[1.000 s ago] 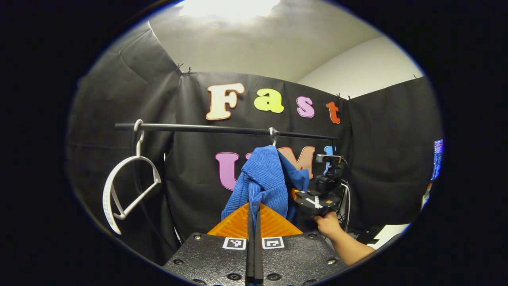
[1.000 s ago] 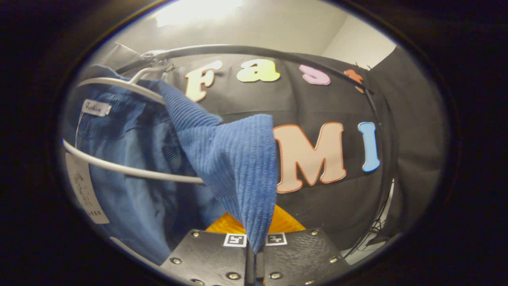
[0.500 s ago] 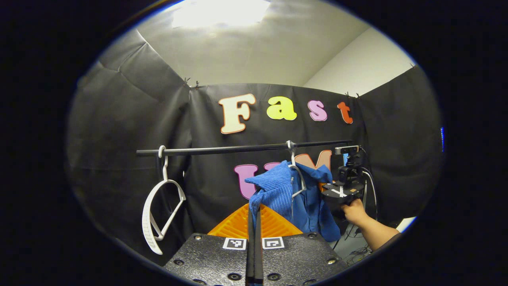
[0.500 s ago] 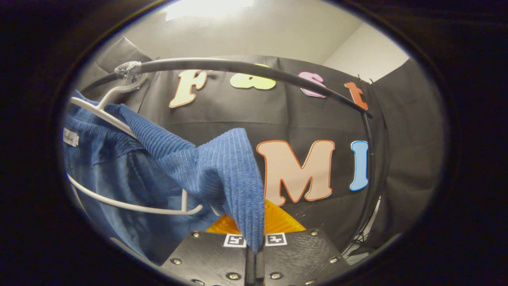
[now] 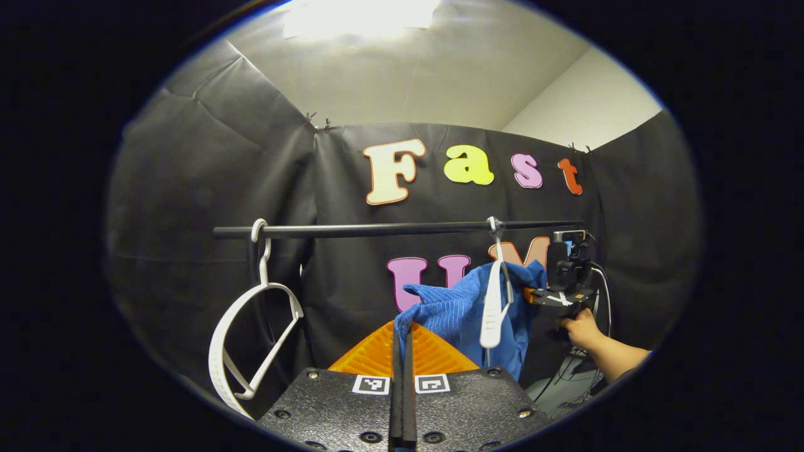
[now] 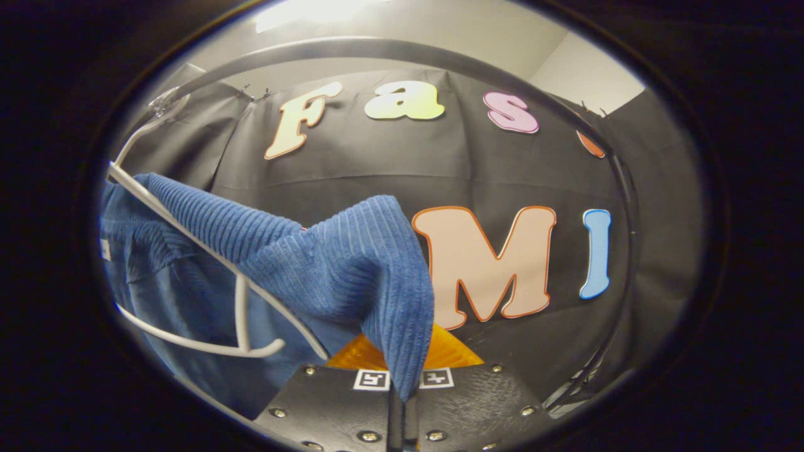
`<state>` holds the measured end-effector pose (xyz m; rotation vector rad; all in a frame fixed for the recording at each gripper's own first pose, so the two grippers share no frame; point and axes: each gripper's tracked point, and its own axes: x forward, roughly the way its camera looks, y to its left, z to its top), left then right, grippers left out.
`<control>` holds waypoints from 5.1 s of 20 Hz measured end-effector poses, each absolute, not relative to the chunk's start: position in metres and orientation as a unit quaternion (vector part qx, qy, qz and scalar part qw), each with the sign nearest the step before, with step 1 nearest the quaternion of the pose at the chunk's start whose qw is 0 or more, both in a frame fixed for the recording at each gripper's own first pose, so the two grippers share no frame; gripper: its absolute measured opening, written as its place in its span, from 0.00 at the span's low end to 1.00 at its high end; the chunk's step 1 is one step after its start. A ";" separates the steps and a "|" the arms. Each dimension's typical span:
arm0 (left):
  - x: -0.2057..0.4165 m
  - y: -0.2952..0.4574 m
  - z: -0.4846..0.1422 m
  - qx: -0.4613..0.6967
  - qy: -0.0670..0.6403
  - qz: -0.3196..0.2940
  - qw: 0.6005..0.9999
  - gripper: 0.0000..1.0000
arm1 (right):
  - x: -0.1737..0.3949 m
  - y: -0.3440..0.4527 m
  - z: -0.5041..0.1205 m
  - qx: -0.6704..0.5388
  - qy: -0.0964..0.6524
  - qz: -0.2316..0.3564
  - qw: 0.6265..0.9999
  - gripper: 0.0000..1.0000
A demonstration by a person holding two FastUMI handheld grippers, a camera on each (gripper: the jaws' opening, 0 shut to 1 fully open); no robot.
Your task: Grasp the clothes on the hanger with both hands and then place them into the laundry hamper below.
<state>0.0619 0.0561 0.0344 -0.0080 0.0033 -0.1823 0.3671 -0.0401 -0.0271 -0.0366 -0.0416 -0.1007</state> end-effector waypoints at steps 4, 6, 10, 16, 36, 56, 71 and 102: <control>0.079 0.052 0.014 0.001 0.009 -0.086 0.996 0.00 | 0.390 -0.045 -0.050 -0.016 -0.001 -0.039 0.999 0.00; 0.085 0.048 0.006 0.004 0.007 -0.079 0.997 0.00 | 0.398 -0.046 -0.063 -0.029 0.008 -0.038 0.999 0.00; 0.101 0.044 -0.025 -0.003 0.019 -0.076 0.997 0.00 | 0.406 -0.058 -0.112 -0.058 0.052 -0.049 0.996 0.02; 0.098 0.030 -0.043 0.004 0.031 -0.067 0.997 0.00 | 0.355 -0.061 -0.140 -0.099 0.091 -0.042 0.990 0.05; 0.074 -0.062 -0.041 -0.027 0.043 -0.120 0.991 0.01 | 0.155 0.004 -0.024 0.064 0.045 -0.004 0.997 0.05; 0.132 -0.167 -0.078 -0.048 0.026 -0.183 0.982 0.01 | 0.169 0.005 -0.086 0.116 0.050 0.026 0.992 0.05; 0.137 -0.144 -0.335 -0.074 0.148 -0.135 0.977 0.01 | 0.182 0.021 -0.383 0.143 0.198 0.009 0.970 0.05; 0.096 -0.160 -0.580 0.000 0.410 -0.111 0.905 0.52 | 0.130 -0.011 -0.609 0.029 0.406 -0.052 0.912 0.45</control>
